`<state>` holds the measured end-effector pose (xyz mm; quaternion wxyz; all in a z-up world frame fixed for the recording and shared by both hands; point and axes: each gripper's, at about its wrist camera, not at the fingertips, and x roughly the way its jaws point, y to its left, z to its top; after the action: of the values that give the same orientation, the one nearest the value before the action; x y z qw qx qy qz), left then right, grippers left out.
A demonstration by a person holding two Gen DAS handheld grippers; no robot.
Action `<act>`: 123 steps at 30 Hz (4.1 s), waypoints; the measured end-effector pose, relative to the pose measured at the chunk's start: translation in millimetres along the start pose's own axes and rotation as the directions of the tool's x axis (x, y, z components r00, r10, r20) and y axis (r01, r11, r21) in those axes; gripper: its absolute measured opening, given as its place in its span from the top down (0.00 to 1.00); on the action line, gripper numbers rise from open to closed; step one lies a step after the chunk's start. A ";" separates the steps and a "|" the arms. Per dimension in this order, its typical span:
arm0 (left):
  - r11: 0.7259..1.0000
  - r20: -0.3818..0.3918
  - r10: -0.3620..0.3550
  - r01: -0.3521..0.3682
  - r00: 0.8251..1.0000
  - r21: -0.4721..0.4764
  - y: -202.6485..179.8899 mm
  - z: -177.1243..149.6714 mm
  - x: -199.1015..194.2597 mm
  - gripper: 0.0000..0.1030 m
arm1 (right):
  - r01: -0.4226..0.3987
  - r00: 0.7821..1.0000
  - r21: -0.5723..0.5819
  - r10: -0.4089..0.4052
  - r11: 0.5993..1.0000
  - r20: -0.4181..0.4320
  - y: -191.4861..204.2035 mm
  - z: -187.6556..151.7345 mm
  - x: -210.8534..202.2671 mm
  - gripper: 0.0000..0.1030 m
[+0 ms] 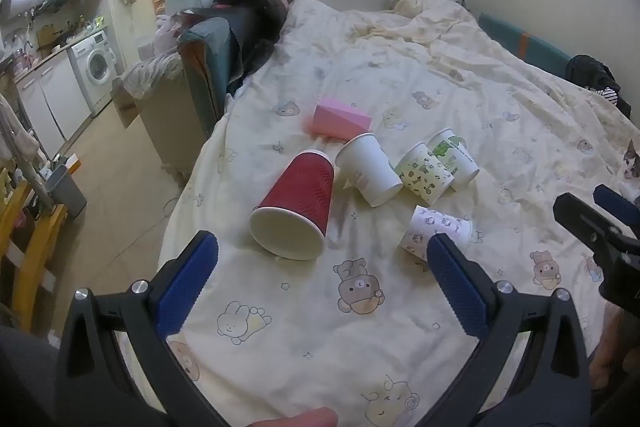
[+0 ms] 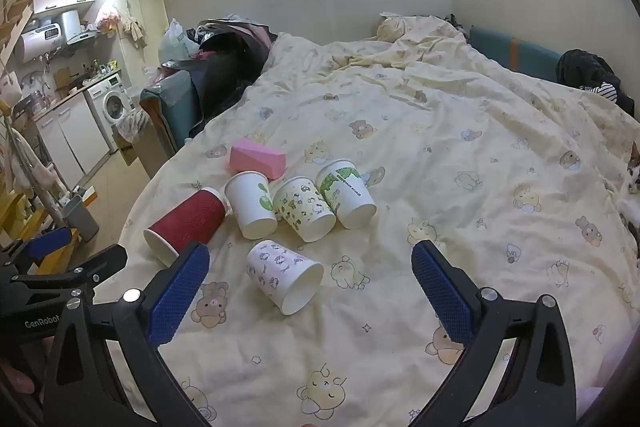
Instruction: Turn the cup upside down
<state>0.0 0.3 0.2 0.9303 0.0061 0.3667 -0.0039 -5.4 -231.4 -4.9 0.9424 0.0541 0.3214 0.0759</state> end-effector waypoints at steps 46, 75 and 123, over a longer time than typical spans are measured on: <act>1.000 0.013 0.002 -0.002 1.000 0.011 -3.3 0.2 -2.7 0.00 | -0.011 1.000 0.023 0.011 1.000 0.000 -5.0 -2.9 2.3 0.00; 1.000 0.014 0.008 -0.008 1.000 0.012 -3.4 0.1 -2.3 0.00 | -0.020 1.000 0.036 0.020 0.999 -0.008 -5.4 -2.9 2.3 0.00; 1.000 -0.059 0.025 -0.026 0.998 -0.011 7.5 5.4 11.0 0.00 | -0.168 0.923 -0.015 0.152 0.986 -0.354 -3.5 7.5 55.7 0.00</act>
<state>11.8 7.7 -3.4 0.9191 0.0053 0.3938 0.0105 43.1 -225.3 -32.8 0.8614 0.0448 0.4771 0.1683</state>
